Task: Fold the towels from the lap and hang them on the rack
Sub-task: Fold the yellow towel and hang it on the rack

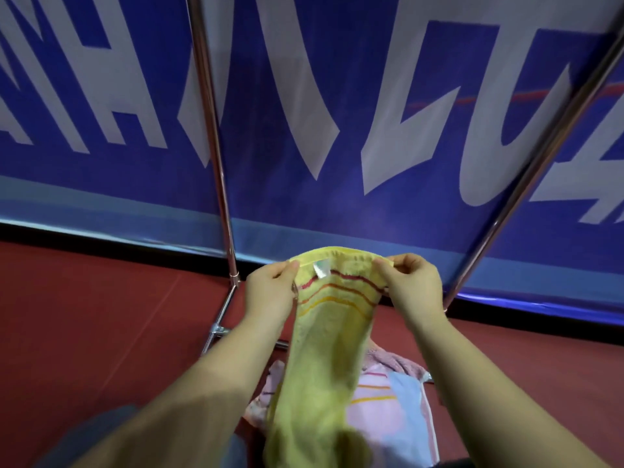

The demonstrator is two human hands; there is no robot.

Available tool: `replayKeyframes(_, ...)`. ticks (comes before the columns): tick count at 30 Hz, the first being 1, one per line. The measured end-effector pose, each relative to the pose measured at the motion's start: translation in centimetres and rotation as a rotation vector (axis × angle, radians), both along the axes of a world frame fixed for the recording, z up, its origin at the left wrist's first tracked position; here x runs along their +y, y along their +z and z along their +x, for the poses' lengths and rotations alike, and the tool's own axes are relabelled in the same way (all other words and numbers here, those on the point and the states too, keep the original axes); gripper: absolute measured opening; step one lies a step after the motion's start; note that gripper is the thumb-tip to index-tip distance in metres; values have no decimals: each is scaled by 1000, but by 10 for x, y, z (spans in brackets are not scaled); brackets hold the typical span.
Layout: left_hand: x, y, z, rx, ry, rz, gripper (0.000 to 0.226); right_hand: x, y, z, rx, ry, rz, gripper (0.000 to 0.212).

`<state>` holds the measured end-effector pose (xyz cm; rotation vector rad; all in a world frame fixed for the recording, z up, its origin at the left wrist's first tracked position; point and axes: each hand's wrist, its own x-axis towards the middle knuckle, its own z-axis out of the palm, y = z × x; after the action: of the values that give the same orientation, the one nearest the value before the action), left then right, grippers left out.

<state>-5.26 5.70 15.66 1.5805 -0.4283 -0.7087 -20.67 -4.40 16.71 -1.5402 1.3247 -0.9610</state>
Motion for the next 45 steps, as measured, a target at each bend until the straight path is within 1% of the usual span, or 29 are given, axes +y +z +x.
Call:
replayKeyframes(4,-1,3,-26,78,-17,-86,36,24,0,18,-100,18,33,15)
replayKeyframes(9,0,3,-43,-2,-85,-135,37,51,4,26,-185,143,64,12)
replayKeyframes(11,2,3,-45,-30,-86,-142,35,57,2,25,-209,195,86,16)
replayKeyframes(14,7,3,-45,-83,-108,-156,16,63,0,23,-224,272,98,23)
replayKeyframes(17,10,4,-43,-127,-145,-198,20,67,3,19,-270,337,113,29)
replayKeyframes(20,14,8,-40,-111,-174,-256,22,69,7,14,-310,434,137,35)
replayKeyframes(22,16,8,-37,-153,-186,-246,22,70,10,10,-303,486,109,35)
replayKeyframes(23,18,10,-35,-175,-199,-241,19,69,12,7,-276,481,59,34)
replayKeyframes(25,21,16,-31,-216,-245,-244,14,64,17,0,-207,369,-71,31)
replayKeyframes(26,23,20,-29,-225,-273,-254,15,61,20,-4,-172,296,-112,36)
replayKeyframes(27,26,27,-29,-226,-306,-269,14,58,24,-8,-147,261,-112,47)
replayKeyframes(28,29,35,-29,-220,-341,-290,15,55,29,-12,-134,282,-64,62)
replayKeyframes(29,33,44,-29,-214,-373,-313,16,54,34,-16,-153,352,22,77)
replayKeyframes(30,37,54,-30,-213,-407,-335,19,54,39,-19,-193,442,108,89)
replayKeyframes(31,40,65,-30,-233,-432,-343,20,55,45,-20,-239,534,160,89)
replayKeyframes(32,43,77,-30,-263,-450,-350,20,56,55,-21,-268,612,166,77)
replayKeyframes(33,45,90,-29,-296,-459,-358,20,58,67,-21,-283,667,133,60)
replayKeyframes(35,48,119,-28,-349,-458,-377,17,66,97,-21,-303,691,32,32)
replayKeyframes(36,50,136,-26,-383,-450,-386,16,68,114,-21,-312,685,-14,24)
replayKeyframes(38,54,171,-23,-479,-417,-400,16,72,151,-21,-323,689,-95,14)
replayKeyframes(40,58,206,-20,-608,-381,-391,17,76,190,-21,-285,675,-191,6)
replayKeyframes(43,67,257,-24,-790,-340,-361,25,84,242,-24,-198,607,-369,7)
replayKeyframes(45,74,286,-30,-876,-320,-353,28,92,270,-28,-186,575,-443,6)
